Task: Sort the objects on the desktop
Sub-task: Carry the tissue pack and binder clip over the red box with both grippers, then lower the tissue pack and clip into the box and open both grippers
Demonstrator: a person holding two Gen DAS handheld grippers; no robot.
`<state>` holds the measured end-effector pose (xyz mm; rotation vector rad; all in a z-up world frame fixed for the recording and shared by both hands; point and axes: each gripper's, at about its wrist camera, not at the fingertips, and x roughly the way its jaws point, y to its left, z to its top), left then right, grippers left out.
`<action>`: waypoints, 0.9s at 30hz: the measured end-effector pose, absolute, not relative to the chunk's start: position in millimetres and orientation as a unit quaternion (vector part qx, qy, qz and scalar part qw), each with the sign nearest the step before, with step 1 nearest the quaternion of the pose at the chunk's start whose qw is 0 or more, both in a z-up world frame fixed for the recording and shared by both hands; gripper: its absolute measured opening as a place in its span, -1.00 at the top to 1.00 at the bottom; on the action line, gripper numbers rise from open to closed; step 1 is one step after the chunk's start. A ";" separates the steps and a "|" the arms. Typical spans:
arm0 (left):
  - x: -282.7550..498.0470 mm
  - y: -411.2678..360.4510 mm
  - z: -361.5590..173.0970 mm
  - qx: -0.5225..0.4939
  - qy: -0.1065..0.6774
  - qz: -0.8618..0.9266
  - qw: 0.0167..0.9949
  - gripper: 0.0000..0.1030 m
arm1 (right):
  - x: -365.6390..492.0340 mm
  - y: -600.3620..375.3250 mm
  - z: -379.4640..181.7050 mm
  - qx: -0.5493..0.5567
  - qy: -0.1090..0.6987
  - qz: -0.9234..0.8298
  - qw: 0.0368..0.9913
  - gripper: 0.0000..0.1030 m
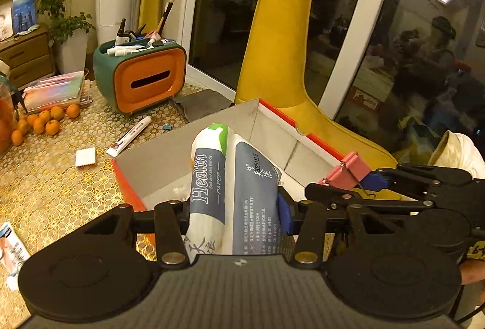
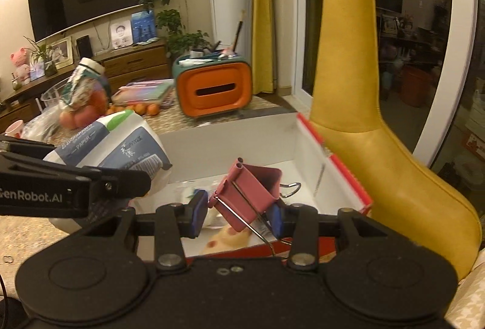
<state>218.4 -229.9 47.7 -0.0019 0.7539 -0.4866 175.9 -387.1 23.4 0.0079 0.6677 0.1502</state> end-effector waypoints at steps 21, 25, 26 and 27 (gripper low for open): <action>293.3 -260.9 -18.4 0.069 0.409 -0.190 0.890 0.07 | 258.3 -397.7 -43.8 -0.053 0.414 0.060 0.907 0.21; 294.8 -266.2 -28.7 0.081 0.418 -0.191 0.885 0.07 | 261.7 -395.1 -51.0 -0.070 0.421 0.058 0.903 0.21; 294.8 -266.9 -31.3 0.083 0.421 -0.192 0.883 0.07 | 261.9 -394.4 -52.5 -0.072 0.422 0.058 0.902 0.21; 294.6 -268.0 -33.9 0.087 0.423 -0.194 0.881 0.07 | 262.1 -393.4 -54.0 -0.075 0.423 0.060 0.901 0.21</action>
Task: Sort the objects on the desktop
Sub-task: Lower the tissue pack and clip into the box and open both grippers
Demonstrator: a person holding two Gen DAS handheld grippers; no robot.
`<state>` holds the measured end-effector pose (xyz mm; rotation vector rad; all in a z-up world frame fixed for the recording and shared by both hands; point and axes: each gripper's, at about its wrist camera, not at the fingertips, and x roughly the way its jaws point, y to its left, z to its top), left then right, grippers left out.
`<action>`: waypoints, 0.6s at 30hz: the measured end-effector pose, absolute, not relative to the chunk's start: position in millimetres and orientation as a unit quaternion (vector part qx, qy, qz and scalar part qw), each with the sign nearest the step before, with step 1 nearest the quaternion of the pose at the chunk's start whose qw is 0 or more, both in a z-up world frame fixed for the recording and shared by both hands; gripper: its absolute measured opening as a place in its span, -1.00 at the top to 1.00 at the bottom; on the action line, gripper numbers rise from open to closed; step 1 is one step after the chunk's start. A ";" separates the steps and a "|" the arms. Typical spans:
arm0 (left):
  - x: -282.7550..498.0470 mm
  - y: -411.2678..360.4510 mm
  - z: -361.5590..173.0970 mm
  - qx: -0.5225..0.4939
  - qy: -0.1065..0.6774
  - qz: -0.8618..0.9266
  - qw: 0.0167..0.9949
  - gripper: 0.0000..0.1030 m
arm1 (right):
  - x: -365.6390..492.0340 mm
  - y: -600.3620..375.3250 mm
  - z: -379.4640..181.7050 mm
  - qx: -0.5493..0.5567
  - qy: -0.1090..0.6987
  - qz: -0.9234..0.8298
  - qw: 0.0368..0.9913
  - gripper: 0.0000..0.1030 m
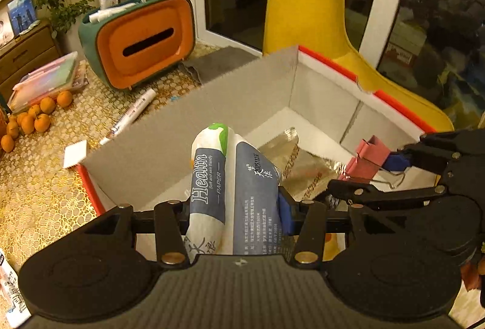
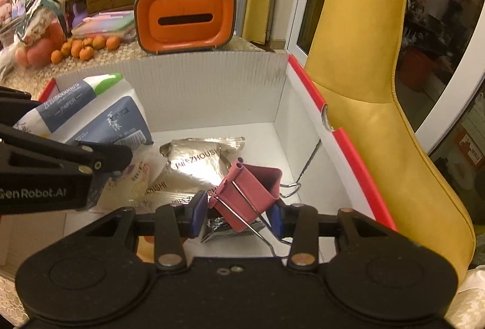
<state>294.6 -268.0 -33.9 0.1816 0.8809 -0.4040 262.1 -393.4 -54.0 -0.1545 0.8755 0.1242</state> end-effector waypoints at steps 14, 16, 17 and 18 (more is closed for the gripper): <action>290.7 -269.6 -50.2 0.105 0.444 -0.207 0.865 -0.01 | 256.8 -393.9 -57.6 -0.092 0.416 0.060 0.903 0.02; 288.2 -269.4 -49.3 0.104 0.443 -0.213 0.865 -0.06 | 256.2 -393.7 -55.7 -0.093 0.413 0.059 0.904 0.01; 286.5 -269.2 -48.6 0.103 0.442 -0.215 0.865 -0.08 | 254.9 -393.6 -54.5 -0.095 0.410 0.056 0.905 -0.04; 285.0 -268.8 -47.9 0.102 0.442 -0.216 0.865 -0.08 | 253.6 -394.1 -53.4 -0.096 0.408 0.056 0.906 -0.11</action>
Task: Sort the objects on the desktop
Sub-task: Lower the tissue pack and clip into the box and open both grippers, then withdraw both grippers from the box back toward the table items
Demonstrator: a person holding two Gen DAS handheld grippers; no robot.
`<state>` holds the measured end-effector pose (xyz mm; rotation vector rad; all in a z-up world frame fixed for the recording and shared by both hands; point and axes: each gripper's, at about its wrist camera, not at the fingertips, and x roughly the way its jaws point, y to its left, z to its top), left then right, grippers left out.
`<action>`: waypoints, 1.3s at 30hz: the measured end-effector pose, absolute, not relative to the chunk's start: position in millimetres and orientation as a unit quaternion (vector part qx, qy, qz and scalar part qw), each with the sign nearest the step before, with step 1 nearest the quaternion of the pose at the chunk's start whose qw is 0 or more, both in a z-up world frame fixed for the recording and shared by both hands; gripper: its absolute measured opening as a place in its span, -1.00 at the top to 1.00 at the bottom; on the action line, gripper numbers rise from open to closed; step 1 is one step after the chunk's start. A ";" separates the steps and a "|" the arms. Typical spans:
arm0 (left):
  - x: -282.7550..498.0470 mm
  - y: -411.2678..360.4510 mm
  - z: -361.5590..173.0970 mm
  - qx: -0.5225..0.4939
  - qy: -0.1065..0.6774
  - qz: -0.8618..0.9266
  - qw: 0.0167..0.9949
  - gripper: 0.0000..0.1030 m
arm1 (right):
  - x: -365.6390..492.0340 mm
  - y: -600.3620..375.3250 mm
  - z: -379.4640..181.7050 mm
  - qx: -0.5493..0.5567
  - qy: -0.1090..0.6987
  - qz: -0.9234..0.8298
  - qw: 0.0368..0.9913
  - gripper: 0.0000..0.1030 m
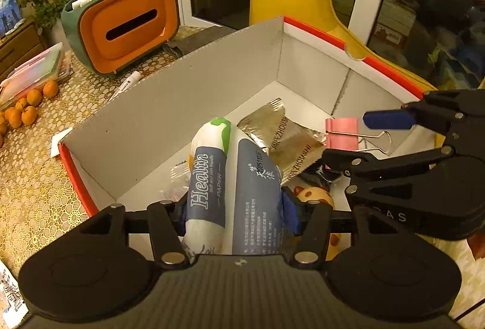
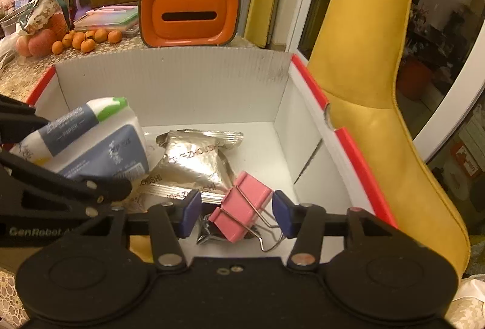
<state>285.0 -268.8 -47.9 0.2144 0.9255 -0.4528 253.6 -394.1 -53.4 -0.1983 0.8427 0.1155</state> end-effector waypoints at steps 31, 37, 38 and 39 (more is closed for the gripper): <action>215.5 -220.0 14.0 0.052 0.389 -0.233 0.890 -0.46 | 196.7 -389.5 10.3 -0.046 0.355 0.072 0.931 -0.40; 199.5 -201.7 26.7 0.044 0.376 -0.231 0.896 -0.46 | 179.2 -374.6 23.3 -0.040 0.344 0.084 0.934 -0.41; 196.9 -198.8 28.3 0.044 0.375 -0.230 0.897 -0.46 | 176.1 -371.9 25.0 -0.039 0.342 0.086 0.935 -0.41; 193.7 -196.1 30.0 0.044 0.372 -0.230 0.898 -0.46 | 172.1 -369.2 26.3 -0.038 0.341 0.087 0.935 -0.41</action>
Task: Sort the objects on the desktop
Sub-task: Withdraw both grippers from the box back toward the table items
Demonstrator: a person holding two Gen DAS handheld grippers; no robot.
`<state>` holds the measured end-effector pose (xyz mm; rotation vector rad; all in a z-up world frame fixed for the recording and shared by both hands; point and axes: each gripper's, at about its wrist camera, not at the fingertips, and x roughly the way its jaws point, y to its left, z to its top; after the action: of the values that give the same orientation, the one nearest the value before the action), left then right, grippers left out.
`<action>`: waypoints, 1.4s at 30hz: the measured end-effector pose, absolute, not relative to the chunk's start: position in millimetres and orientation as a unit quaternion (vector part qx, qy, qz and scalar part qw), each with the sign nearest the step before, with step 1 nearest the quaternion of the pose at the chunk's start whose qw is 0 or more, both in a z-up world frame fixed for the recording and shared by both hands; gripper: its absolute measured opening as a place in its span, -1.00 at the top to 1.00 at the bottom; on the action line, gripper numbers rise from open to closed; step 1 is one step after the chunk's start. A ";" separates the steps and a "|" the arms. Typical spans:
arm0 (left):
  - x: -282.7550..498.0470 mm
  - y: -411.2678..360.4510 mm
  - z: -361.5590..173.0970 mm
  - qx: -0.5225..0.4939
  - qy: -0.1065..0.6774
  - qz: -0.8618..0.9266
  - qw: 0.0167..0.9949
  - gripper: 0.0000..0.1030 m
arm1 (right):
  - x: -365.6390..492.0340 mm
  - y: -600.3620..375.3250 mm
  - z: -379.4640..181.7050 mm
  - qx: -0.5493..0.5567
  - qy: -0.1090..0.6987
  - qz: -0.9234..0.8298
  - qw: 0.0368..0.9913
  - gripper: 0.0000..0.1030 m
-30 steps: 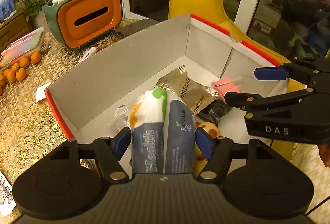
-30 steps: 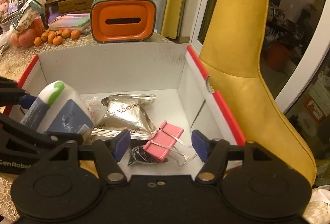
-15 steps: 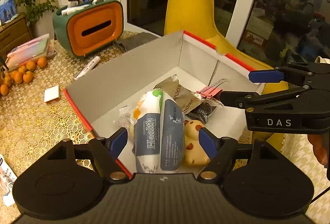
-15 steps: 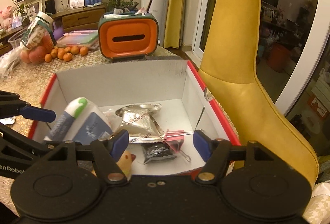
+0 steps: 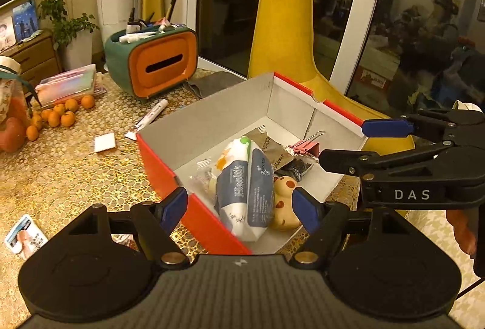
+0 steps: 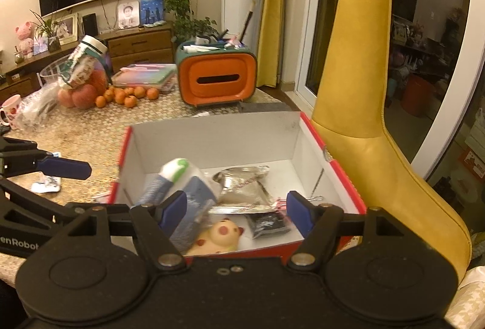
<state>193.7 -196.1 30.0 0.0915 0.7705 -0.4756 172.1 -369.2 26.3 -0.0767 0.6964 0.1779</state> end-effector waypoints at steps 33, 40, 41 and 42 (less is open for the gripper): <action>128.9 -51.7 34.5 0.012 0.317 -0.131 0.939 -0.47 | 111.6 -243.9 29.0 -0.065 0.282 0.137 0.947 -0.49; 124.1 -14.1 18.2 0.005 0.325 -0.106 0.940 -0.65 | 112.8 -212.9 15.1 -0.072 0.285 0.147 0.944 -0.50; 124.5 -8.6 15.3 0.003 0.328 -0.103 0.939 -0.65 | 113.5 -207.8 13.1 -0.075 0.284 0.150 0.944 -0.52; 125.0 -2.8 12.3 0.000 0.330 -0.099 0.939 -0.65 | 113.6 -203.3 10.7 -0.078 0.283 0.150 0.944 -0.54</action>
<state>125.0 -2.8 12.3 0.0002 0.6735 -0.2018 113.6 -203.3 10.7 -0.1585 0.5769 0.3057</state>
